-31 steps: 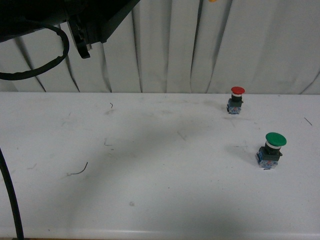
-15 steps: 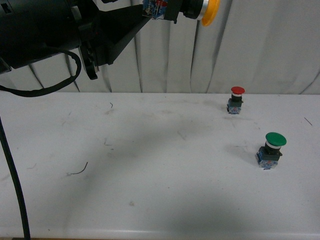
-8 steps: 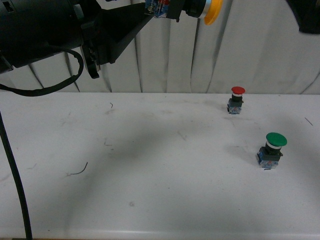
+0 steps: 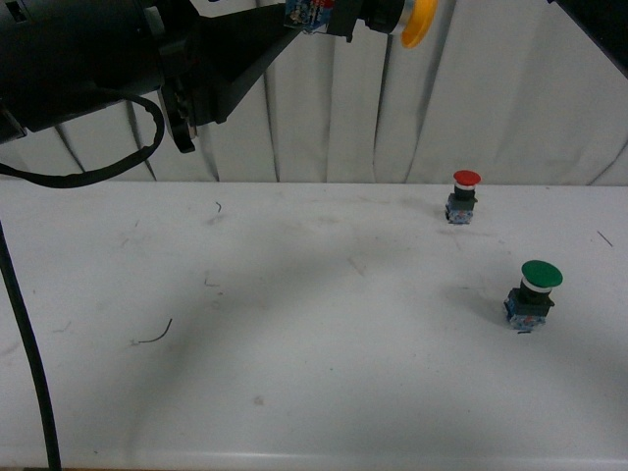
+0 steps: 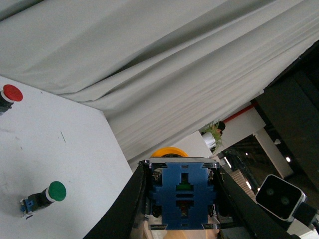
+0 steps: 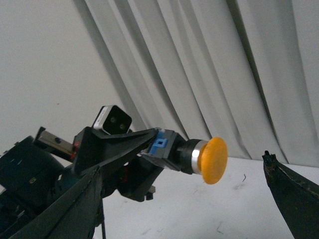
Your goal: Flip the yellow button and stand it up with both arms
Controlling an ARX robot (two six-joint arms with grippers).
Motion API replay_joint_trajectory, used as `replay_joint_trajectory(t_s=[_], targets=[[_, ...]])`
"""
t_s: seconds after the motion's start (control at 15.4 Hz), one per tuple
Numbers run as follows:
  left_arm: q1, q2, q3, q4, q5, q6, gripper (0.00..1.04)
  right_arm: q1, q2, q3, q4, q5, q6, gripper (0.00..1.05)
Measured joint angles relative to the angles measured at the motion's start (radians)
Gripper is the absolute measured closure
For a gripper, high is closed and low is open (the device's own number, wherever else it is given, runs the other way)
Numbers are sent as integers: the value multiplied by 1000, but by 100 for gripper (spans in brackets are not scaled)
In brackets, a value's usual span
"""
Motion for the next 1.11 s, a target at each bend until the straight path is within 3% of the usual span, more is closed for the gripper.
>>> replay_joint_trajectory(t_s=[0.33, 0.59, 0.78, 1.11], targets=[[-2, -1, 0, 0, 0, 17, 73, -8, 79, 53, -1, -3, 146, 6], [0, -6, 0, 0, 0, 18, 73, -45, 195, 148, -1, -12, 421, 6], [0, -6, 0, 0, 1, 18, 73, -42, 286, 217, -6, -11, 727, 6], [0, -6, 0, 0, 1, 24, 73, 11, 338, 304, -2, -19, 901, 6]])
